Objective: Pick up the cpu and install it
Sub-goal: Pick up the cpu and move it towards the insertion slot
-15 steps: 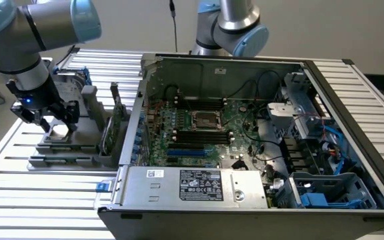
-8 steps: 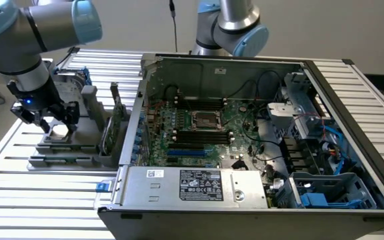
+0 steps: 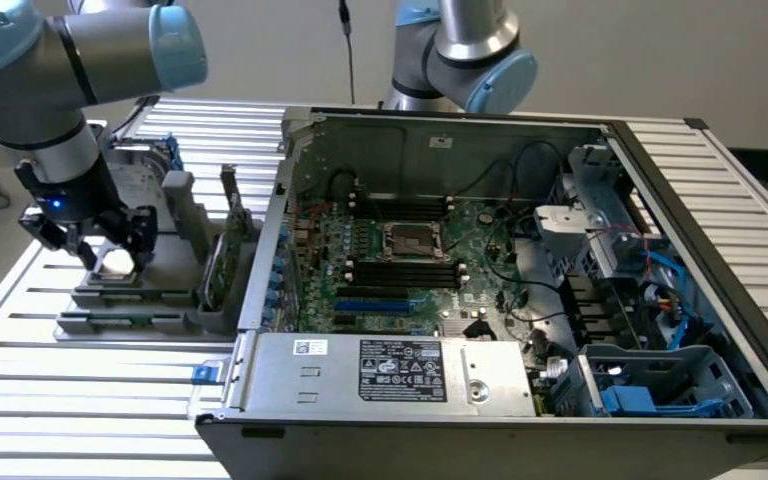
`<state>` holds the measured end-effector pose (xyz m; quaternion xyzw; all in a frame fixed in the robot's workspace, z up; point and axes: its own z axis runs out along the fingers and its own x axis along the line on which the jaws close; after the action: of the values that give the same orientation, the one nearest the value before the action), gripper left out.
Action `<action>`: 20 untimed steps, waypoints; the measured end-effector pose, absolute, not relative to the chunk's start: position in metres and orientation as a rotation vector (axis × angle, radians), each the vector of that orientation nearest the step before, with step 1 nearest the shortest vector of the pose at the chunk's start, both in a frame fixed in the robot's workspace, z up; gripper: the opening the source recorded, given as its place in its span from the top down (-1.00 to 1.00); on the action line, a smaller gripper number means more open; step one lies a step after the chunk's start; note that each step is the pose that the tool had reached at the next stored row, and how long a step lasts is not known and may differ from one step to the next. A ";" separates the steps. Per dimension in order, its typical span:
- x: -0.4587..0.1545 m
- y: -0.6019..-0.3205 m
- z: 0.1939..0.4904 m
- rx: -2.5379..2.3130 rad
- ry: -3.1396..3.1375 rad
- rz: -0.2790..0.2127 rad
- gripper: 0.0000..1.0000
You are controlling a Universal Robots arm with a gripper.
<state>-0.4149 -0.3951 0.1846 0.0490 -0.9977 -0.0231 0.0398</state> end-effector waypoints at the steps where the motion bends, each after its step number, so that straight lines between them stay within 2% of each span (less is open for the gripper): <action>1: -0.415 -0.395 0.185 0.149 -3.057 -0.058 -0.30; 6: -0.415 -0.395 0.185 0.148 -3.057 -0.013 -0.30; 20: -0.413 -0.395 0.185 0.148 -3.064 -0.006 -0.30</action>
<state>-0.4128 -0.3946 0.1847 0.0481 -0.9982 -0.0021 0.0369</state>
